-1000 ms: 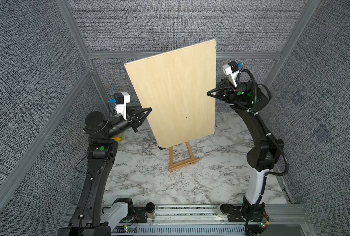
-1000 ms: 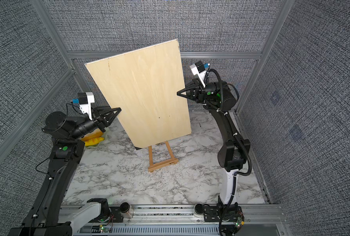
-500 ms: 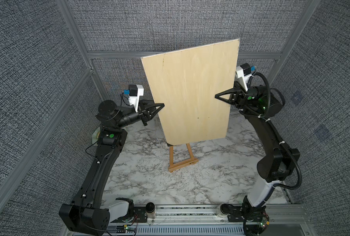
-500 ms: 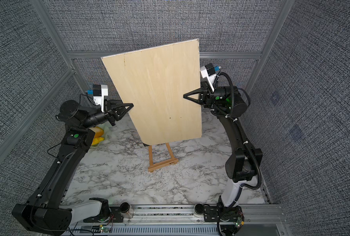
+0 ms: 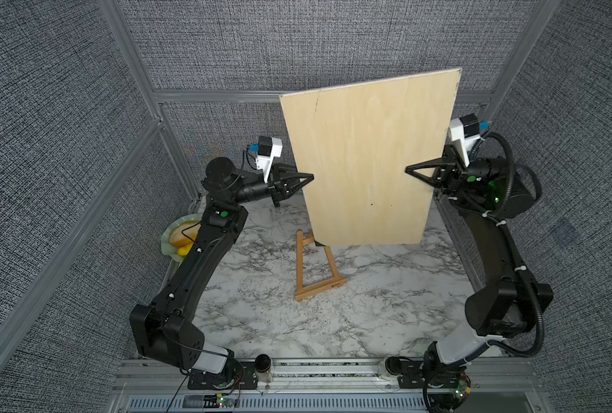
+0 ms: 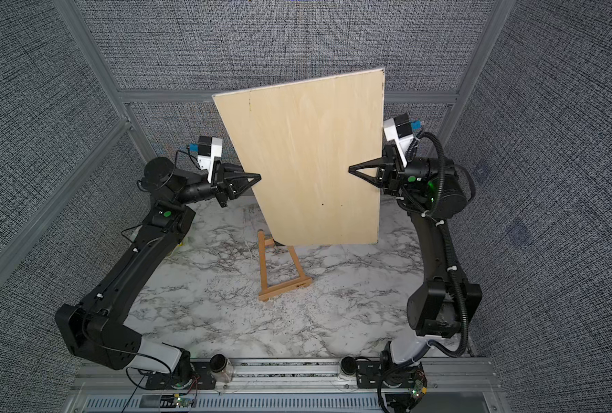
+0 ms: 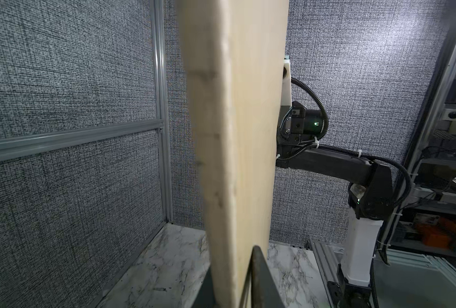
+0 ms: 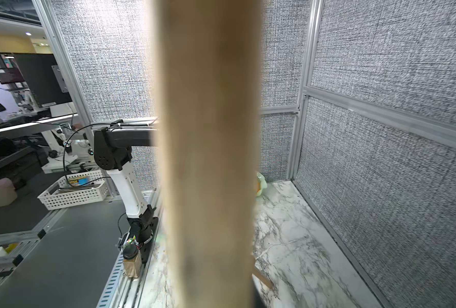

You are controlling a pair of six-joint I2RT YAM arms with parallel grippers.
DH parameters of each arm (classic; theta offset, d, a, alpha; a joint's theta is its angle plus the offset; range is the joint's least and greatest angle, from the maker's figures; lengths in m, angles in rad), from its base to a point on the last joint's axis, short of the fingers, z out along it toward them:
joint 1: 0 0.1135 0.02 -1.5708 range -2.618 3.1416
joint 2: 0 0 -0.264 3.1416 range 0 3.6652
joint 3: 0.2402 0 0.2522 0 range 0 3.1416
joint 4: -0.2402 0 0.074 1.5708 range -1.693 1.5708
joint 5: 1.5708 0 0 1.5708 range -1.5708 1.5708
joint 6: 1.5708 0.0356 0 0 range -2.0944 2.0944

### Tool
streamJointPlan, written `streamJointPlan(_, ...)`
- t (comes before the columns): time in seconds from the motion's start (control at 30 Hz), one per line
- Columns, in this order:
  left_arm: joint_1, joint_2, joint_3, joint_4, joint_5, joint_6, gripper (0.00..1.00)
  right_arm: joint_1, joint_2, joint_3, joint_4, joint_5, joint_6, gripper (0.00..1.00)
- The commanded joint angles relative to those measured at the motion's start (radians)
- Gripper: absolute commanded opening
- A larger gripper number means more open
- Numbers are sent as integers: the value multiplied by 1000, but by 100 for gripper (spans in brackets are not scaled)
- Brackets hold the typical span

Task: Disassemble the easel
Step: Place the drawing board at the center of the board.

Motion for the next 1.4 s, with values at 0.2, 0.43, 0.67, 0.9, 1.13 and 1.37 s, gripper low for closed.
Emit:
streamJointPlan(0.2,-105,202,159,-2,-65,41,0,-46,-31,-114,9,-93,53,0)
streamJointPlan(0.43,-140,371,258,-10,-53,31,0,-132,-13,-196,8,-93,35,0)
streamJointPlan(0.67,-157,553,376,40,-26,-34,0,-229,-18,-216,8,-94,35,0)
streamJointPlan(0.9,-163,672,479,-90,-29,23,0,-254,33,-305,8,-95,14,0)
streamJointPlan(1.13,-165,752,606,-371,-53,193,0,-238,89,-388,9,-94,7,0)
streamJointPlan(1.37,-163,814,641,-514,-104,279,0,-239,149,-499,10,-94,14,0)
